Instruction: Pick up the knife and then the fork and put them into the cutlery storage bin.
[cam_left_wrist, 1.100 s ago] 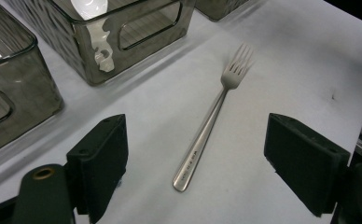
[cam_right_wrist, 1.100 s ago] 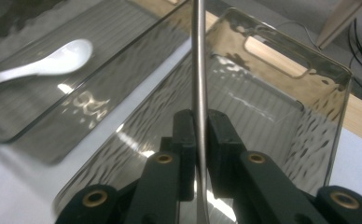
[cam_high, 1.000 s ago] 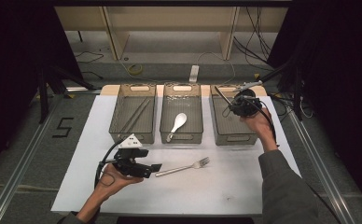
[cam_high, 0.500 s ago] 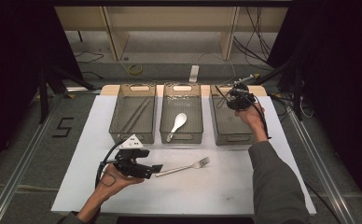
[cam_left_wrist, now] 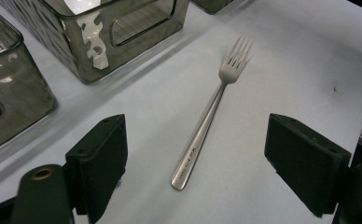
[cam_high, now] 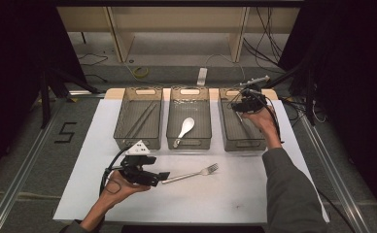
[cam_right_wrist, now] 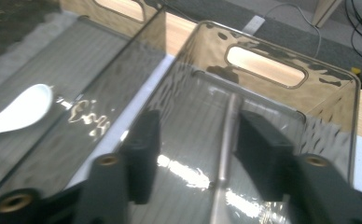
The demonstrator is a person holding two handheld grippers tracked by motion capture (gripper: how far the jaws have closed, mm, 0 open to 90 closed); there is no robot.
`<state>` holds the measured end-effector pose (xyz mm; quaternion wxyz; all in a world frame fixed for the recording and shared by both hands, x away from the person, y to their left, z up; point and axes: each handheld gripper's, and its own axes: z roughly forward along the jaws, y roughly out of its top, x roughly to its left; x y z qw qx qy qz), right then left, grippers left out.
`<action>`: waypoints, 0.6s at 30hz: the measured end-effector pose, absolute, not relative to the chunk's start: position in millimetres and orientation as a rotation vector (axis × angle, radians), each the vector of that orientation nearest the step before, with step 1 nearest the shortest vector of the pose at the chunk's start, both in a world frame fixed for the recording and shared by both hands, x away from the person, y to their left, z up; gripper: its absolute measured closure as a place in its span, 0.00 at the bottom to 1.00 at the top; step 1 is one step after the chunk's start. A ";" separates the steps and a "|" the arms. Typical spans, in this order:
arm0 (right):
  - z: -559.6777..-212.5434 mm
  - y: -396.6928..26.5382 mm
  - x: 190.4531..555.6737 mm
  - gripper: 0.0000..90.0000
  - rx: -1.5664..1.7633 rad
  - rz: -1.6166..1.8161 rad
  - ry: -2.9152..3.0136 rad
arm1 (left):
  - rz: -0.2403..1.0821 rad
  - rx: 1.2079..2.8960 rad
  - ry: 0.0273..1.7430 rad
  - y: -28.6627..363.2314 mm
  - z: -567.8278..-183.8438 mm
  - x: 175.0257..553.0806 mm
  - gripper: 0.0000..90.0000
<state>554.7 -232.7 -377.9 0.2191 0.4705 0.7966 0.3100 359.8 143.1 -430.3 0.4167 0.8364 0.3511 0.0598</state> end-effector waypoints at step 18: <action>-367.8 -224.2 437.4 0.32 1.047 1.123 2.347 | 0.142 2.168 0.895 136.2 -434.2 362.8 0.21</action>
